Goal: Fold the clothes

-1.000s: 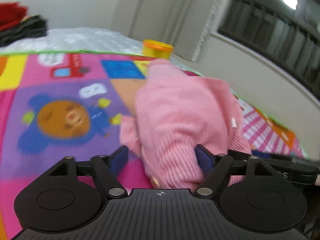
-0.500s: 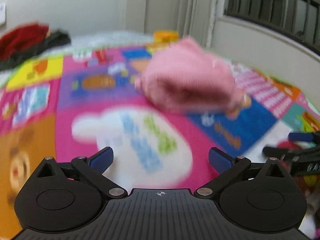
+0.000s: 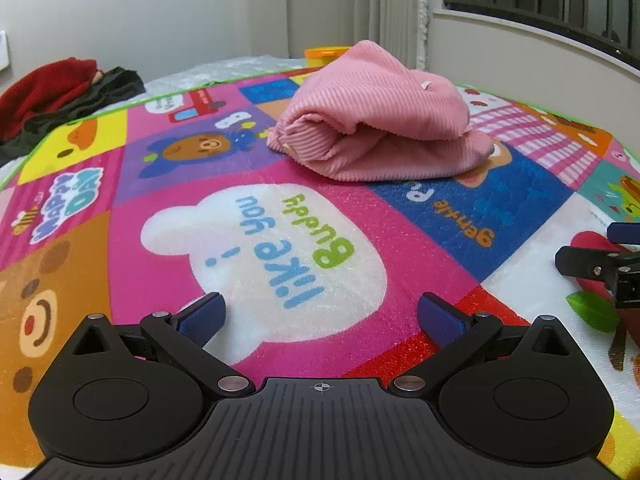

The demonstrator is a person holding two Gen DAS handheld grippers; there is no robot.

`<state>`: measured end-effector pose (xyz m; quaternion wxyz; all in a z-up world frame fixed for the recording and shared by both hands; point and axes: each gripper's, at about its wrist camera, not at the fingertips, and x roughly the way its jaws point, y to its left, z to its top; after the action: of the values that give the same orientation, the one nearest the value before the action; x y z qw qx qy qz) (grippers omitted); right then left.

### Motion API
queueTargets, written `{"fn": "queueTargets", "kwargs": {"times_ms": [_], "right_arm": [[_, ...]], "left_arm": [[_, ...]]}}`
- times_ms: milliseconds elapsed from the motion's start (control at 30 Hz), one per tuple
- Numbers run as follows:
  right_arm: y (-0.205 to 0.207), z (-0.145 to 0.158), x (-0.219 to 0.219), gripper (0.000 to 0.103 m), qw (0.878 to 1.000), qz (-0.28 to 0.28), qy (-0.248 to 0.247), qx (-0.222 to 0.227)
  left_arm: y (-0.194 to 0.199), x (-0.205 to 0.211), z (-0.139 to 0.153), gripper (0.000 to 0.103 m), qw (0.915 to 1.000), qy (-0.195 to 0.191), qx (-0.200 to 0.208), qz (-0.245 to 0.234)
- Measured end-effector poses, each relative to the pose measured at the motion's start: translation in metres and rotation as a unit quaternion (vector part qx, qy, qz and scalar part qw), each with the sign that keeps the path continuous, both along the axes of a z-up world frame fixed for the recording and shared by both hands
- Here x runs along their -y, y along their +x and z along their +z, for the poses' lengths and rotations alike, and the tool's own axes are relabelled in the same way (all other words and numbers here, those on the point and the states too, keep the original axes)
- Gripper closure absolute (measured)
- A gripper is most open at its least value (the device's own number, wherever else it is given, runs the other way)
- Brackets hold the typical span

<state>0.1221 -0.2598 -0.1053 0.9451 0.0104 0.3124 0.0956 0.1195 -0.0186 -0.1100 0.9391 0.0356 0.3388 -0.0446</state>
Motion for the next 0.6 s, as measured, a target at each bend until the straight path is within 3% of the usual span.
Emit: {"fn": "queueTargets", "kwargs": {"times_ms": [600], "right_arm": [[0.0000,-0.0003,0.0021,0.000,1.000,-0.003,0.011,0.001]], "left_arm": [[0.0035,-0.0025,-0.0013,0.000,1.0000,-0.007,-0.001,0.000]]}}
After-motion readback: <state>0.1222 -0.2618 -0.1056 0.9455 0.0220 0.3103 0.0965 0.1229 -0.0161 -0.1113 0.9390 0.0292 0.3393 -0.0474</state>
